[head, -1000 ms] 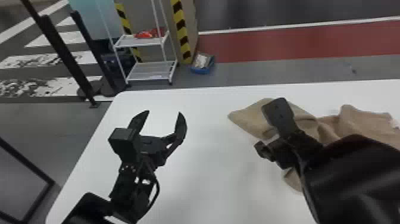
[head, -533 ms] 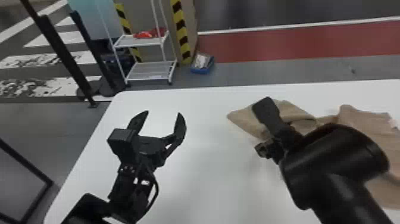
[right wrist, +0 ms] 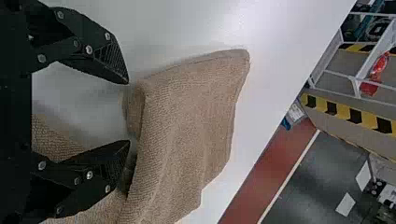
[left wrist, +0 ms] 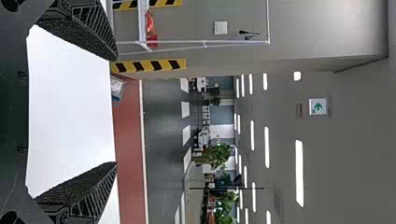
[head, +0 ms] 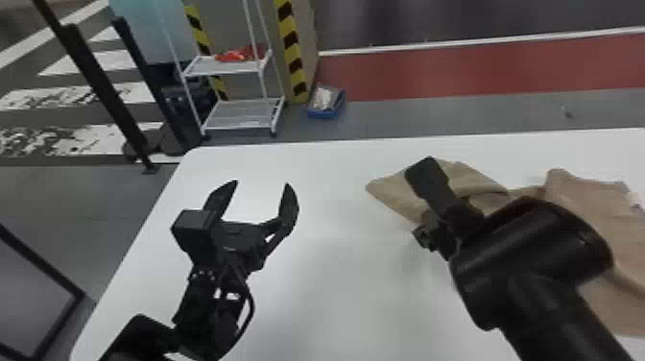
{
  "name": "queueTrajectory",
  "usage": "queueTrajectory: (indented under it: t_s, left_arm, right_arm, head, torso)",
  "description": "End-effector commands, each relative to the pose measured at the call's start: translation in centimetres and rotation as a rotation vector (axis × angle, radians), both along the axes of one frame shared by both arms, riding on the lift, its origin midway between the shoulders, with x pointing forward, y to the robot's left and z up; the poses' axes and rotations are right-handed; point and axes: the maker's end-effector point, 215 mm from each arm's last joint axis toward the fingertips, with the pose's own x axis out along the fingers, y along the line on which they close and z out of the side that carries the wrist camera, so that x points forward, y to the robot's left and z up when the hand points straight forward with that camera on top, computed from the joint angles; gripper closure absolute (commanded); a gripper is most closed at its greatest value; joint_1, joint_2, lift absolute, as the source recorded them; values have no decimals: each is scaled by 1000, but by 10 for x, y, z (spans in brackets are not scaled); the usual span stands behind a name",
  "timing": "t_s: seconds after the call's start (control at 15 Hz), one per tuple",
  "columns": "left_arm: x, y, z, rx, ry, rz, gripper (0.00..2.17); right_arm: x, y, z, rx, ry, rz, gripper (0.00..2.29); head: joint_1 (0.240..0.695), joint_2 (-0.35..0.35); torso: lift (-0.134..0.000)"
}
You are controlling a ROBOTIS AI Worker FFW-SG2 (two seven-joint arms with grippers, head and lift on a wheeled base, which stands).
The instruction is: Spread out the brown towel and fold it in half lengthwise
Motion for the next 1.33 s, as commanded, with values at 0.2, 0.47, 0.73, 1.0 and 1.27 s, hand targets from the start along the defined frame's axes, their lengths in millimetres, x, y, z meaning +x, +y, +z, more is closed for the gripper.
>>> queueTrajectory:
  t_s: [0.2,0.47,0.73,1.0,1.27]
  left_arm:
    - [0,2,-1,1,3,5,83]
    - [0,2,-1,-1,3,5,83]
    - [0,3,1,3,-1,8,83]
    - [-1,3,1,4,2,8,83]
    - [0,4,2,6,2,8,83]
  right_arm:
    - [2,-3,-5,19,27,-4,1487]
    - [1,9,18,78,-7,14,1686]
    - [2,20,59,182,-54,27,1686]
    - [-6,9,55,143,14,-3,964]
    - [-8,-3,24,88,79,-24,424]
  head:
    - [695,204]
    - [695,207]
    - [695,222]
    - [695,228]
    - [695,218]
  torso:
    - [-125]
    - [-125]
    - [-125]
    - [-125]
    - [-125]
